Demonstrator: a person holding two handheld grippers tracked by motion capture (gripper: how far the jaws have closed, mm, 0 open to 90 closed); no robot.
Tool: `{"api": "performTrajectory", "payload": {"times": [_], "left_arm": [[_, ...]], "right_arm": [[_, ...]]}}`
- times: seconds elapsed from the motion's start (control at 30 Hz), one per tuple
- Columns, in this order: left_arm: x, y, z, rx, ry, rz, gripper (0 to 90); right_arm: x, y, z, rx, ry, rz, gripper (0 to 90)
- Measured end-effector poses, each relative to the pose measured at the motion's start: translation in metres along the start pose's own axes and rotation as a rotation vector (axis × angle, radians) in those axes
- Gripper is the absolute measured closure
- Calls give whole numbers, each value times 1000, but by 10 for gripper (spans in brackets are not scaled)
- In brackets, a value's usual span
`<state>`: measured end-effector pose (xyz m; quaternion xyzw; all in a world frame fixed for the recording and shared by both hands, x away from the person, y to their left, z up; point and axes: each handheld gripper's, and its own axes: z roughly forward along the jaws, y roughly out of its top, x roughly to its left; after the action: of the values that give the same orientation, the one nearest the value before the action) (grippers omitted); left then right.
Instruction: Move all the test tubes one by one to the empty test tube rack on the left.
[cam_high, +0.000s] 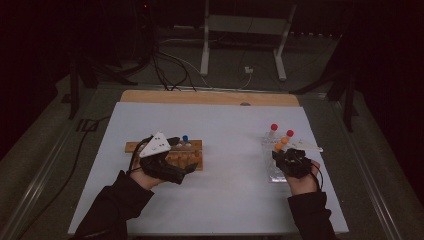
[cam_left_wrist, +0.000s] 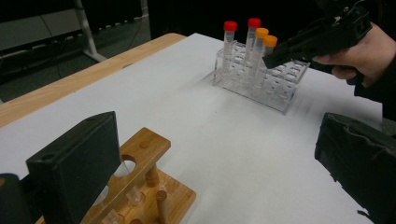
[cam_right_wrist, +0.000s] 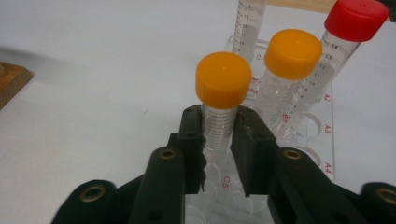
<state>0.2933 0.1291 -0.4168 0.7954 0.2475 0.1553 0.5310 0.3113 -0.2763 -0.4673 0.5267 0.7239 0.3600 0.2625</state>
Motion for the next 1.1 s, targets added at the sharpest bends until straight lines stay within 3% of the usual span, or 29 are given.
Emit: {"api": "performTrajectory", "payload": {"times": [0.3, 0.77, 1.1], "left_arm": [[0, 0, 0, 7, -8, 6, 10], [-2, 1, 1, 12, -23, 7, 11], [-4, 1, 2, 24, -35, 12, 11]], "right_arm": [[0, 2, -4, -15, -2, -8, 746], [1, 15, -34, -118, -6, -12, 747], [8, 22, -53, -178, -10, -40, 747]]}}
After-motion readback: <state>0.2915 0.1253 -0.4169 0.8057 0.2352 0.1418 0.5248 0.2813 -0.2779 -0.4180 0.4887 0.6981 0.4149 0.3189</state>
